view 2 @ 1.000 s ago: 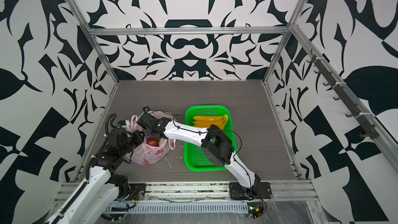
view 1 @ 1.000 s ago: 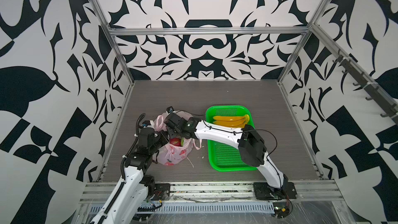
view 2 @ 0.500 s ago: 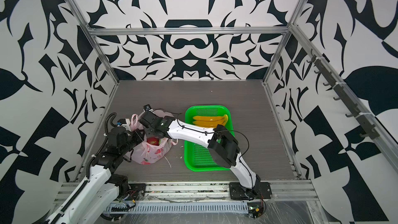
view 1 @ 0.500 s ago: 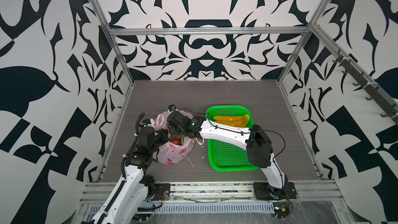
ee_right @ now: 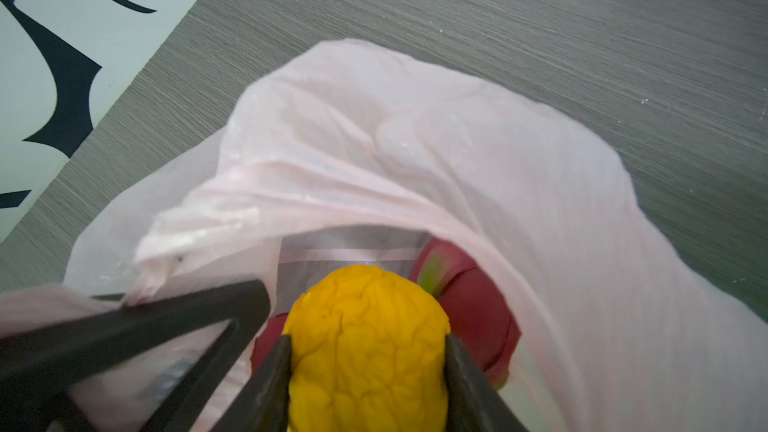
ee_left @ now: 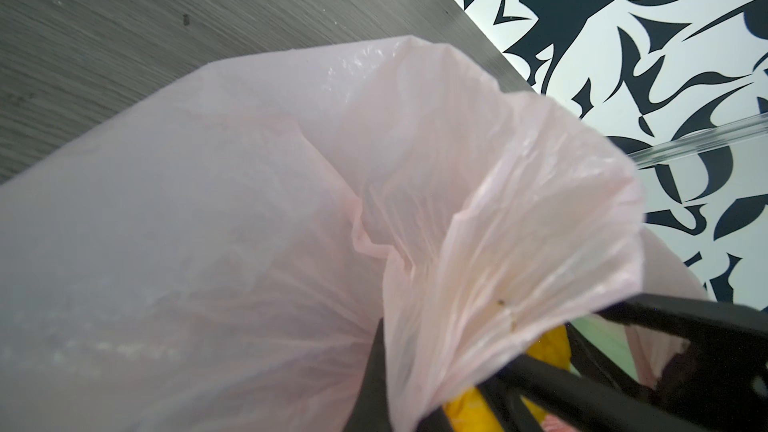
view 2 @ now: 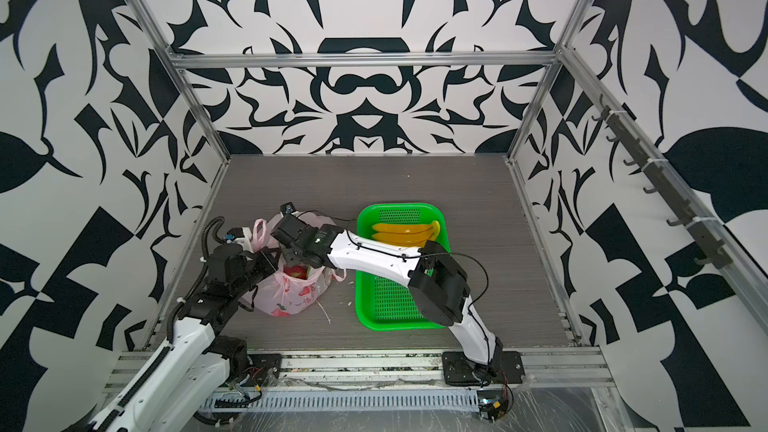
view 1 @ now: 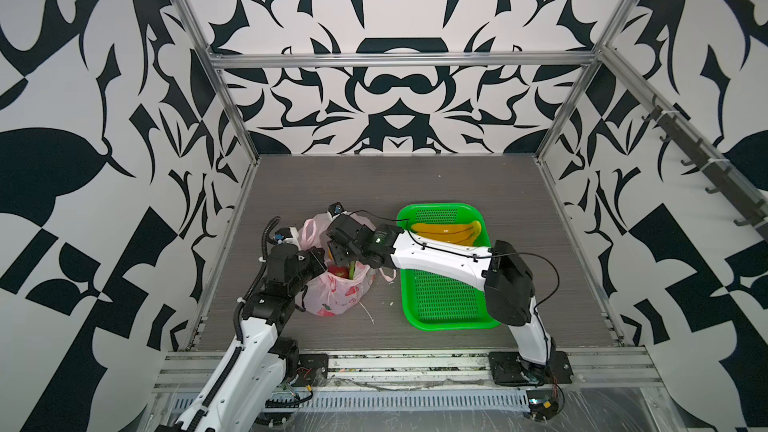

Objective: Untie the knot of the plastic bag and take out the fruit
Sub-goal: 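Close the right gripper on the small yellow fruit and lift it out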

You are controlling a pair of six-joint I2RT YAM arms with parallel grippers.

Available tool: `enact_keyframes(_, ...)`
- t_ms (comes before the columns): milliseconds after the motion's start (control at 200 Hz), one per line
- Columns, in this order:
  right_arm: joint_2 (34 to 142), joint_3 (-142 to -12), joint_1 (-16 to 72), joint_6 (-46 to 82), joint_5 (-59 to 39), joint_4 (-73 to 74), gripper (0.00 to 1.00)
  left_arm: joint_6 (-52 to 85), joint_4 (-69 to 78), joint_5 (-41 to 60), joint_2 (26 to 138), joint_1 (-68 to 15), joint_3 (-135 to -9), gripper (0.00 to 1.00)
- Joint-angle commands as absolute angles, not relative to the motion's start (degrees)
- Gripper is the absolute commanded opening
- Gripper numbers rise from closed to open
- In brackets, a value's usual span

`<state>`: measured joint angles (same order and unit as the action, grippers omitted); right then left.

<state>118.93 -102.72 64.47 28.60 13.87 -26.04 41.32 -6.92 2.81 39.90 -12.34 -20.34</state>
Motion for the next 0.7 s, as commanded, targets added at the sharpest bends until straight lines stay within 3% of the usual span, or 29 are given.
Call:
enact_keyframes(0,114.64,-102.23,64.51,27.88,14.24,-26.17,0.41,40.52,-4.92,2.64,40.39,-12.21,-21.97,0.00)
enact_keyframes(695,105.12,-97.84,66.38,26.54,14.52,-27.27,0.40,40.43,-3.08,3.48,40.74,-12.29,-22.77,0.00)
